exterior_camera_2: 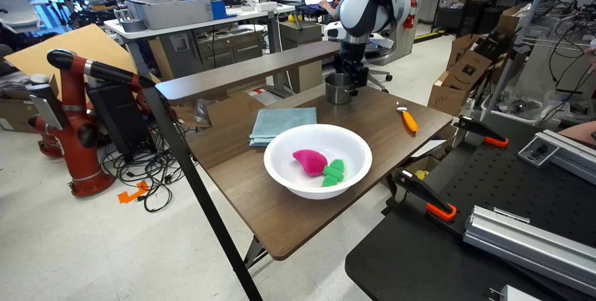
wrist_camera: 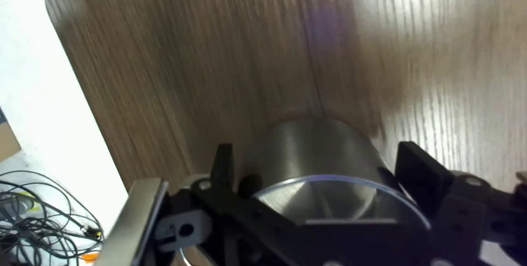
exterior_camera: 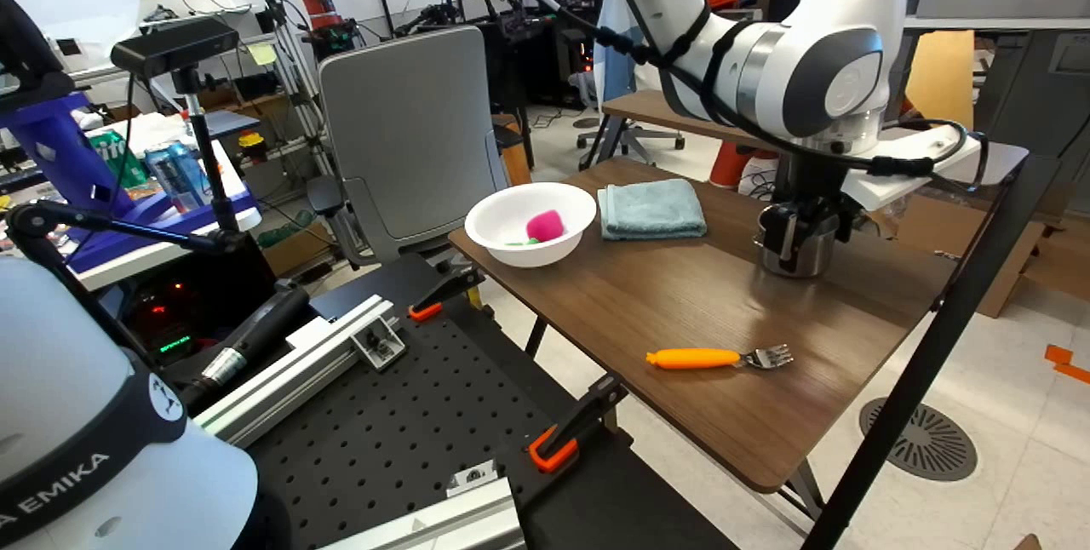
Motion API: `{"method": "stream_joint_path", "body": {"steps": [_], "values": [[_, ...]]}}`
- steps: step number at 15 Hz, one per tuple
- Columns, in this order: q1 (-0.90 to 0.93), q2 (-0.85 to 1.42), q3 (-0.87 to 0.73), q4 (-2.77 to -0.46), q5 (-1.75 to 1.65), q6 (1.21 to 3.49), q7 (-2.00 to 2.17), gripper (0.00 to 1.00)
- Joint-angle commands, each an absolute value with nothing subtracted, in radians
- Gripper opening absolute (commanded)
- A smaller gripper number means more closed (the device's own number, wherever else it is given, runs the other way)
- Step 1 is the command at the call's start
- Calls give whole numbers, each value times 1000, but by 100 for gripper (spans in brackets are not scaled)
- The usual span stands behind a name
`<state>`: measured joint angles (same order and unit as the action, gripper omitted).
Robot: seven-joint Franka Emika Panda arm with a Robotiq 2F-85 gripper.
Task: Move the silver pot to the left
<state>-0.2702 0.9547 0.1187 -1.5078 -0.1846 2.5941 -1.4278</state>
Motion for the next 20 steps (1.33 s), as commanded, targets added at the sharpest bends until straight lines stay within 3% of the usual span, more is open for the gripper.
{"method": "stream_joint_path", "body": {"steps": [1,20], "values": [[-244,976,120,-1464,-176,2577,-1462,100],[-54,1035,80,-1332,-228,2450,-1426,100]]}}
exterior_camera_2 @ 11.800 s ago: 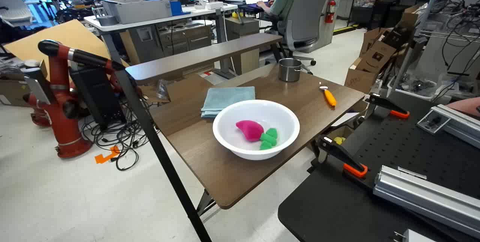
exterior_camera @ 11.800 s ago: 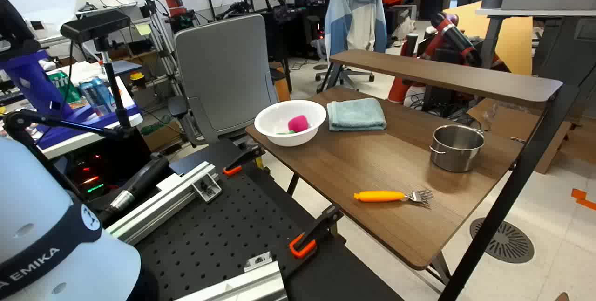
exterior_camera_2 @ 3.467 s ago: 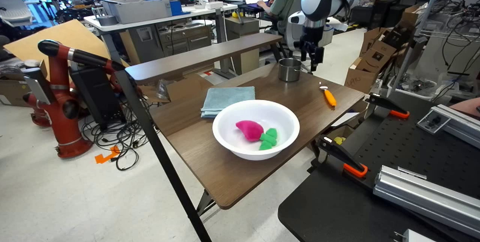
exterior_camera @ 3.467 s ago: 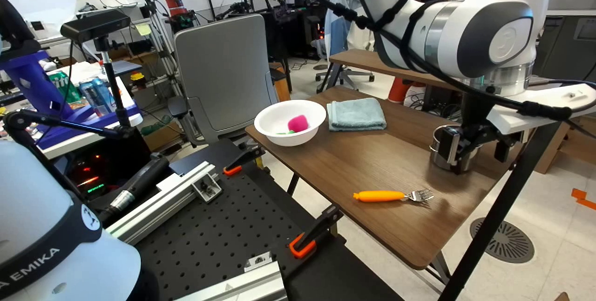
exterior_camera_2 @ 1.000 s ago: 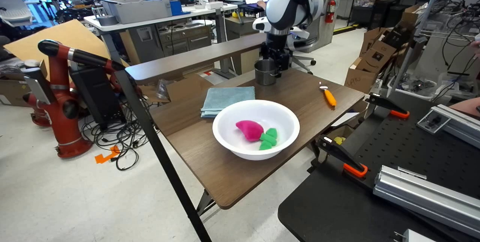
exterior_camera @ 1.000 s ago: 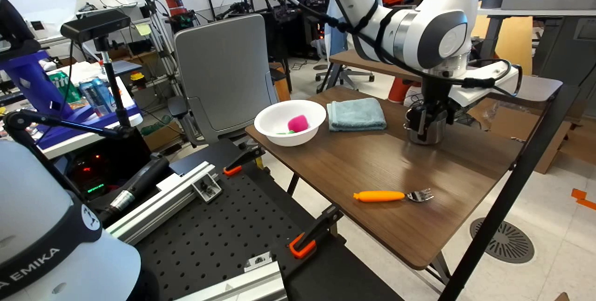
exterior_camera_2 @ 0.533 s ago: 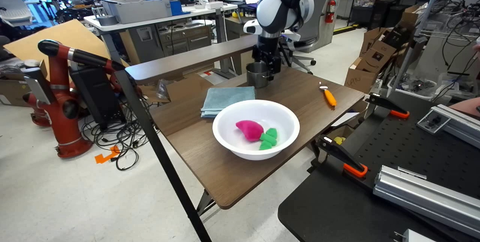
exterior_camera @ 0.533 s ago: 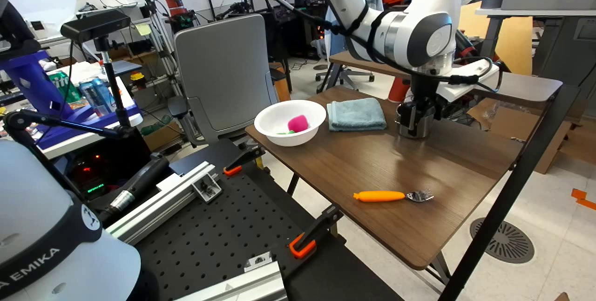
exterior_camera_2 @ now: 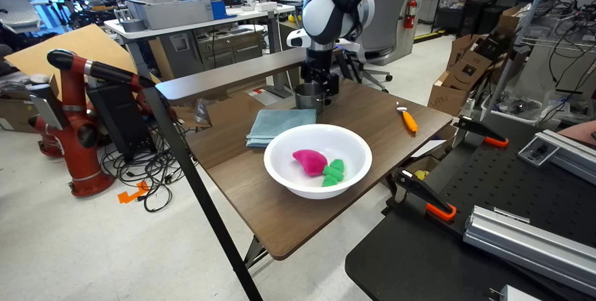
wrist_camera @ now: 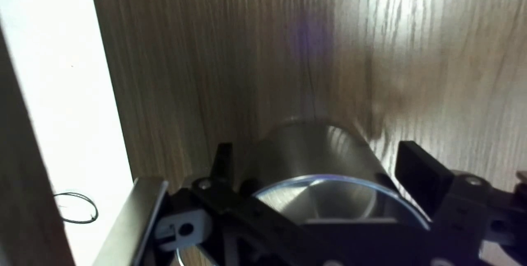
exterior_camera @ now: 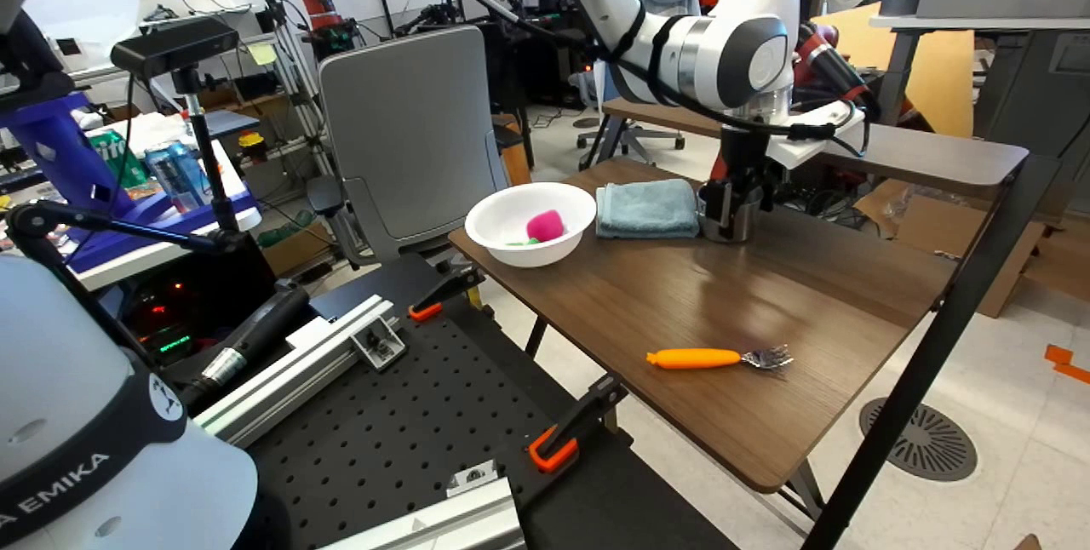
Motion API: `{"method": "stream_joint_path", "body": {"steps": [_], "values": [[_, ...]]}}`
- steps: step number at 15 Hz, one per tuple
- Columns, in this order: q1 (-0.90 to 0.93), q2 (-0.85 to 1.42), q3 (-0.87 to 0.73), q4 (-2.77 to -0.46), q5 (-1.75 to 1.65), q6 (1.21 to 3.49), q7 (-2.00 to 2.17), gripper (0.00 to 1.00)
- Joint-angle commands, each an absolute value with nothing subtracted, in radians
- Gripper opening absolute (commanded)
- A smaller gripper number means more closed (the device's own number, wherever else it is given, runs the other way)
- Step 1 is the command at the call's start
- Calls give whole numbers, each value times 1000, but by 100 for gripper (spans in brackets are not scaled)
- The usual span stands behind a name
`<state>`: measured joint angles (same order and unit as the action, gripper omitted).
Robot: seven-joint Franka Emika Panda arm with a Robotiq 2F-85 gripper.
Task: Move the silver pot to the left
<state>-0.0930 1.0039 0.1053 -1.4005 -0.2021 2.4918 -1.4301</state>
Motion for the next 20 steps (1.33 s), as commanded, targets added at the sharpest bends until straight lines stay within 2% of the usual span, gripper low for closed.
{"method": "stream_joint_path", "body": {"steps": [1,12,20], "values": [[-47,1042,80,-1325,-233,2446,-1429,100],[39,1053,68,-1288,-274,2394,-1427,100],[27,1033,57,-1333,-271,2425,-1417,100]]}}
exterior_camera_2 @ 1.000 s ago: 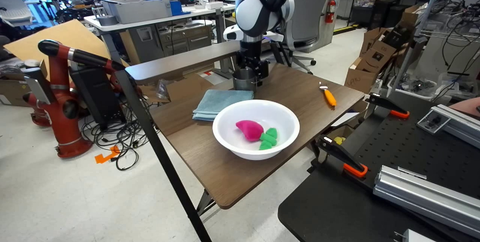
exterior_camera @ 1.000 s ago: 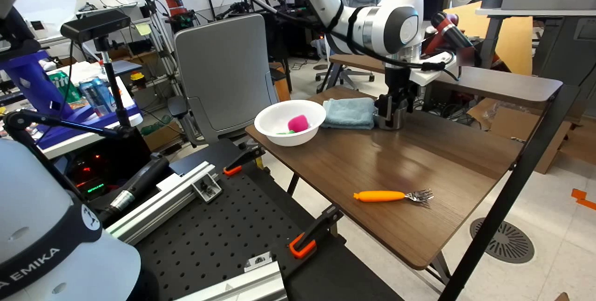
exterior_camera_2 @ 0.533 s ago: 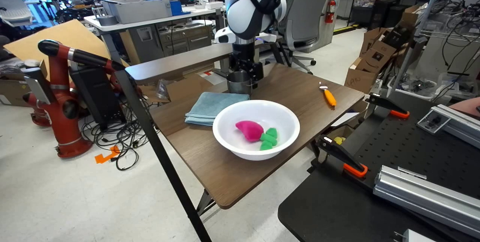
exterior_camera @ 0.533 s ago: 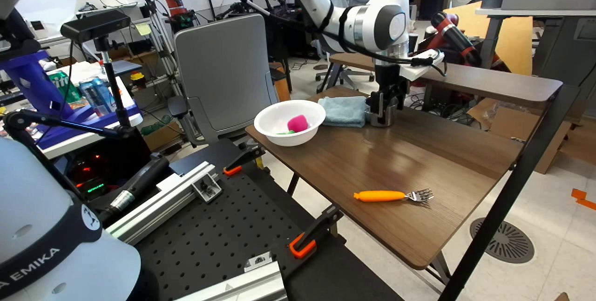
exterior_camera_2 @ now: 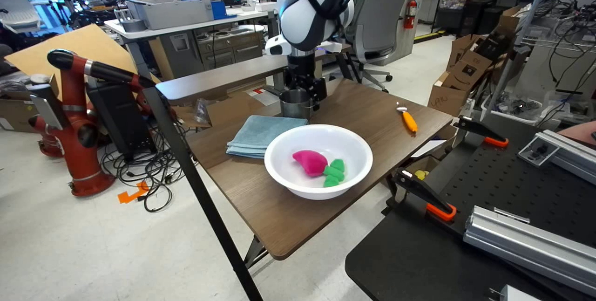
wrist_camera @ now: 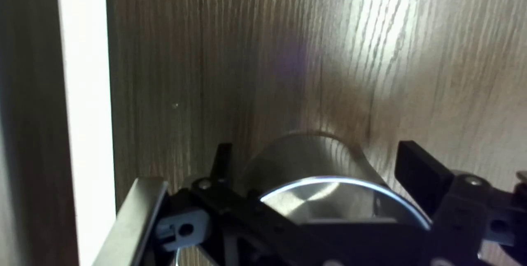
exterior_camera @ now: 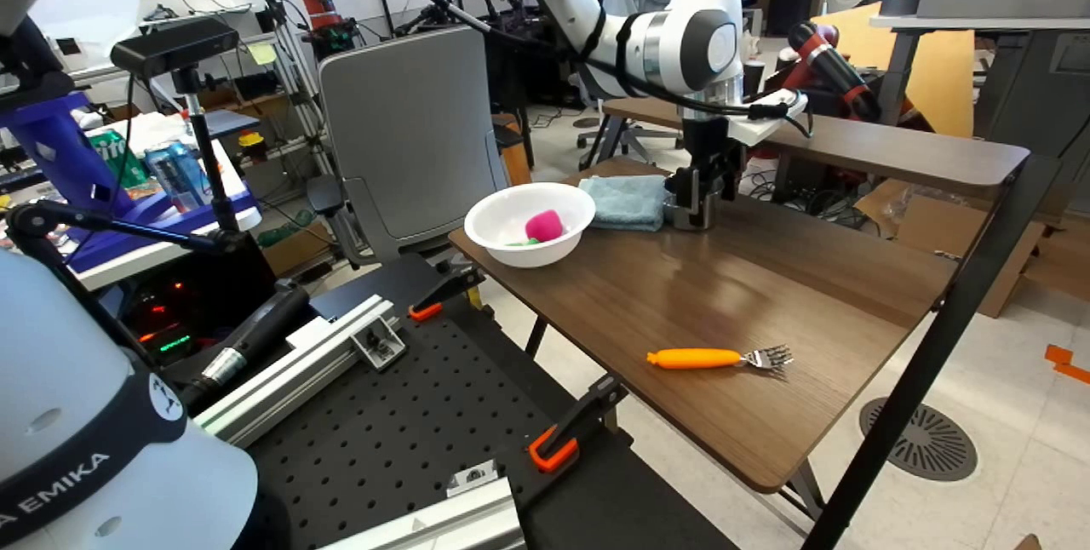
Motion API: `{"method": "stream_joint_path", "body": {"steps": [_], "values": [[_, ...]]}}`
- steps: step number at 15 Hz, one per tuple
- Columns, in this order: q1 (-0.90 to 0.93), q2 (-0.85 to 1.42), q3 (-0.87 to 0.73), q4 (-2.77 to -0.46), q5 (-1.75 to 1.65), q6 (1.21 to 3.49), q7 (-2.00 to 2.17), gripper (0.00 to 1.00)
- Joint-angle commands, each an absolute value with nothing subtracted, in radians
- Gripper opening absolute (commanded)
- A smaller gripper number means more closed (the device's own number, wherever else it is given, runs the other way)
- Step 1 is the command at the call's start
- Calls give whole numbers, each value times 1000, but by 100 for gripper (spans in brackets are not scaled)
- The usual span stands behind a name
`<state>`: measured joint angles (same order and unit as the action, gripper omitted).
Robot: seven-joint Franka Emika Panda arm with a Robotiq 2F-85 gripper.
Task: Move the silver pot to the left
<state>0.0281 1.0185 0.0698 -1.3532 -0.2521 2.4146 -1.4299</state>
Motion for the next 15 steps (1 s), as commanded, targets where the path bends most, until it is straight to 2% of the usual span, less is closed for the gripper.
{"method": "stream_joint_path", "body": {"steps": [1,8,15], "values": [[27,1025,51,-1344,-272,2429,-1412,100],[38,970,25,-1436,-288,2493,-1365,100],[63,816,-2,-1663,-350,2633,-1233,100]]}}
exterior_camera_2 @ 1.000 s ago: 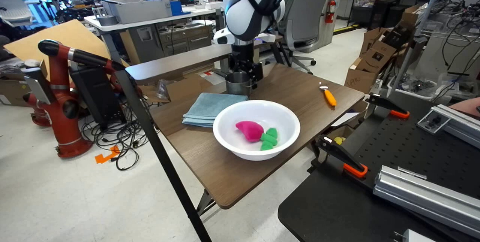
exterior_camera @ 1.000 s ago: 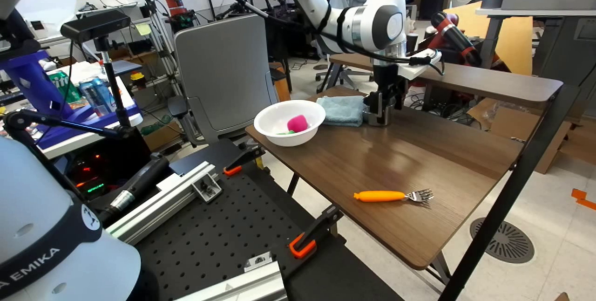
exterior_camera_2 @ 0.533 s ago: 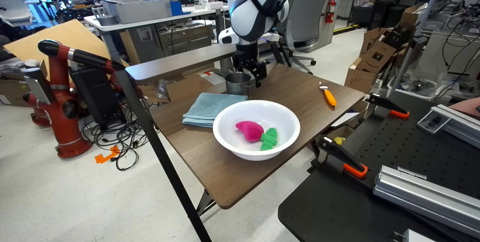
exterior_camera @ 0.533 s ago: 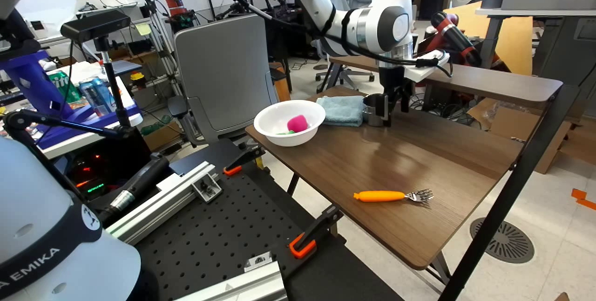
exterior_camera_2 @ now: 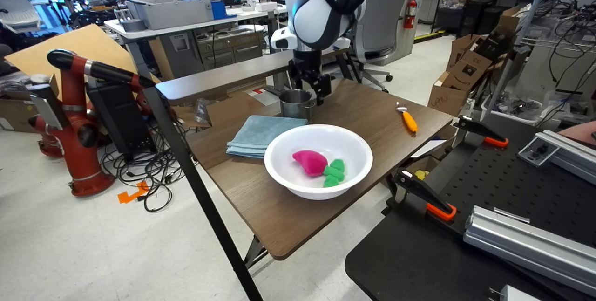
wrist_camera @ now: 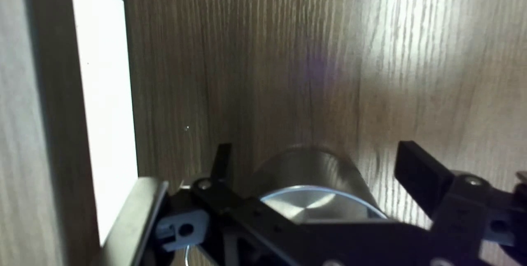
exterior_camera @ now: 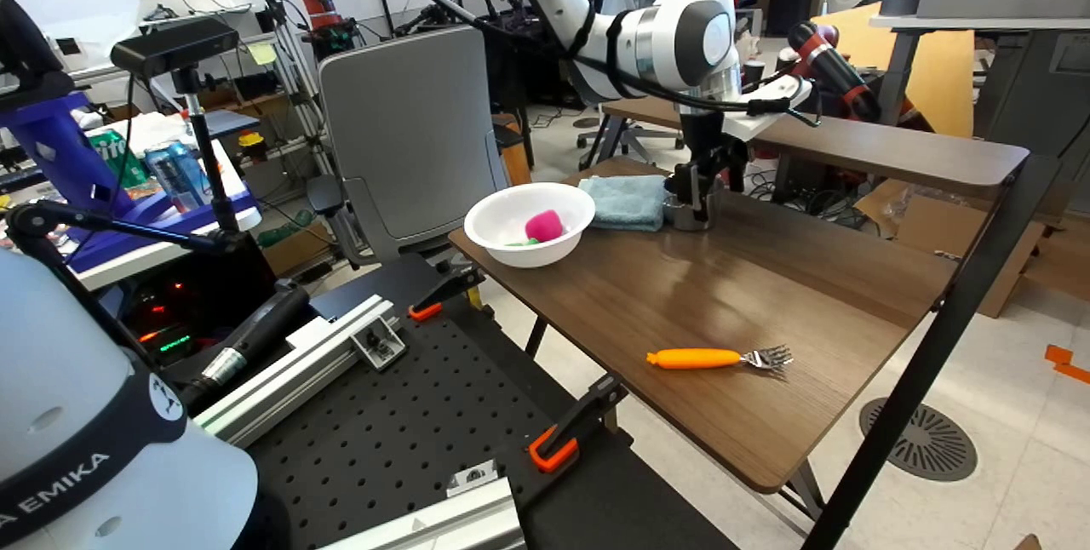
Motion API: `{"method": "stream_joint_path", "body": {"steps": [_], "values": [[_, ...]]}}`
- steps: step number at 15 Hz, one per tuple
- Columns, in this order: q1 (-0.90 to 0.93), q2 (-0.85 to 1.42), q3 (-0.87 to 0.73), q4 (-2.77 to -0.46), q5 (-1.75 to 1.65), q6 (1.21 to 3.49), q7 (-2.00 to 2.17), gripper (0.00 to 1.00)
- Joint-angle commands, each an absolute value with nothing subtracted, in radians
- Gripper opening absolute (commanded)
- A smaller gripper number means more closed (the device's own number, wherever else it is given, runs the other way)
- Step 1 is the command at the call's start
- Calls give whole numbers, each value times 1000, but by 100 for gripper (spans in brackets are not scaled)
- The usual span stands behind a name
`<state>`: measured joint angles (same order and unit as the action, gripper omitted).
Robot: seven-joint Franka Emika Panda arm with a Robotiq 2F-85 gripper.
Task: Move the silver pot to the left
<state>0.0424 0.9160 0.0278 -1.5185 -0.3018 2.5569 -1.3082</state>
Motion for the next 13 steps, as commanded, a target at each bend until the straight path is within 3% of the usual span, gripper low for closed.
{"method": "stream_joint_path", "body": {"steps": [1,7,8,13], "values": [[69,783,-11,-1705,-364,2654,-1199,100],[28,573,36,-1978,-375,2785,-1113,100],[38,643,24,-1872,-385,2721,-1122,100],[34,583,34,-1957,-383,2745,-1112,100]]}}
